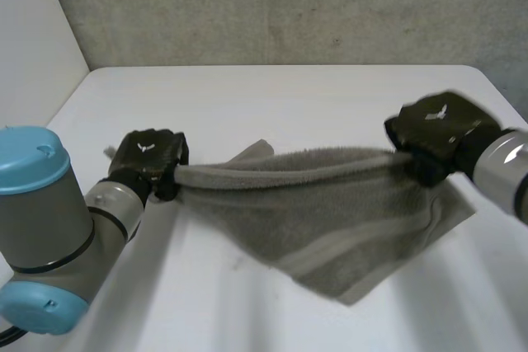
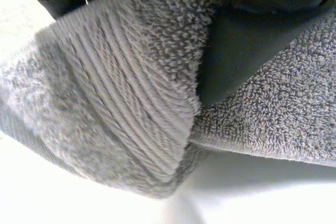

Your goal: Fold the towel.

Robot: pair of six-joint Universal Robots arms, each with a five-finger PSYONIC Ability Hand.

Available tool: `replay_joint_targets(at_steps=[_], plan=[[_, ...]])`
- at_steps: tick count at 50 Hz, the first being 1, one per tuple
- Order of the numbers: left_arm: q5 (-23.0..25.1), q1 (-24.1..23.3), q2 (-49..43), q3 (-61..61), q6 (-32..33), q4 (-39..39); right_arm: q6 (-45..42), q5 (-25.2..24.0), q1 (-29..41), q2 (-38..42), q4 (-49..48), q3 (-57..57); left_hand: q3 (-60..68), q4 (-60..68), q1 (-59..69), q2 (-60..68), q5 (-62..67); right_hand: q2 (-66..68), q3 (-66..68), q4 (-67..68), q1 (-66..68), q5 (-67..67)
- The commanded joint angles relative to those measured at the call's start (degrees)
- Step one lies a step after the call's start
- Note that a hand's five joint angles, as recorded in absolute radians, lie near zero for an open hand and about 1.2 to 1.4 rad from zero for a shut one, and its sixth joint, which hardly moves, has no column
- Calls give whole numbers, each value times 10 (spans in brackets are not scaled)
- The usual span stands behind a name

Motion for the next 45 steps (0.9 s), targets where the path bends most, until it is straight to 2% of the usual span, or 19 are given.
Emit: replay_joint_targets(at_steps=[1,7,8,9,10,11,12,13,14,17,19,21,23,26,28,30,33,35,45], plan=[[62,1,-56,6,38,-25,-22,-2,5,95,2,-17,103,103,125,104,116,35,32,34,45,42],[97,1,-98,88,45,-43,-31,4,31,194,-4,-131,103,103,125,104,116,35,32,34,45,42],[101,1,-108,131,46,-44,-27,6,40,219,-5,-184,103,103,125,104,116,35,32,34,45,42],[100,1,-115,180,45,-48,-27,6,40,219,-5,-185,103,103,125,104,116,35,32,34,45,42],[100,1,-115,181,45,-48,-19,10,45,243,-7,-247,103,103,125,104,116,35,32,34,45,42],[99,1,-119,244,44,-54,-10,16,48,266,-13,-319,103,103,125,104,116,35,32,34,45,42],[96,1,-120,299,43,-56,-10,16,48,267,-13,-319,103,103,125,104,116,35,32,34,45,42],[96,1,-120,299,43,-56,7,26,49,286,-25,-391,103,103,125,104,116,35,32,34,45,42],[94,1,-120,359,41,-55,29,41,49,299,-47,-458,103,103,125,104,116,35,32,34,45,42],[92,5,-111,455,36,-49,56,61,49,302,-84,-512,103,103,125,104,116,35,32,34,45,42],[86,12,-107,486,29,-36,115,102,43,286,-168,-550,103,103,125,104,116,35,32,34,45,42],[78,21,-99,502,14,-20,136,113,42,271,-201,-545,103,103,125,104,116,35,32,34,45,42],[69,28,-83,495,-36,-6,147,111,42,256,-207,-531,103,103,125,104,116,35,32,34,45,42],[70,30,-83,480,-65,-6,142,81,43,245,-172,-482,103,103,125,104,116,35,32,34,45,42],[72,30,-85,422,-101,-3,134,58,49,244,-146,-450,103,103,125,104,116,35,32,34,45,42],[74,30,-87,385,-108,0,118,17,52,244,-109,-376,103,103,125,104,116,35,32,34,45,42],[76,31,-100,313,-102,5,107,3,59,244,-100,-337,103,103,125,104,116,35,32,34,45,42],[76,31,-114,285,-99,9,76,-18,69,247,-106,-265,103,103,125,104,116,35,32,34,45,42],[77,35,-180,161,-93,31,13,-9,71,310,-139,-142,62,61,83,62,74,35,32,34,45,42]])
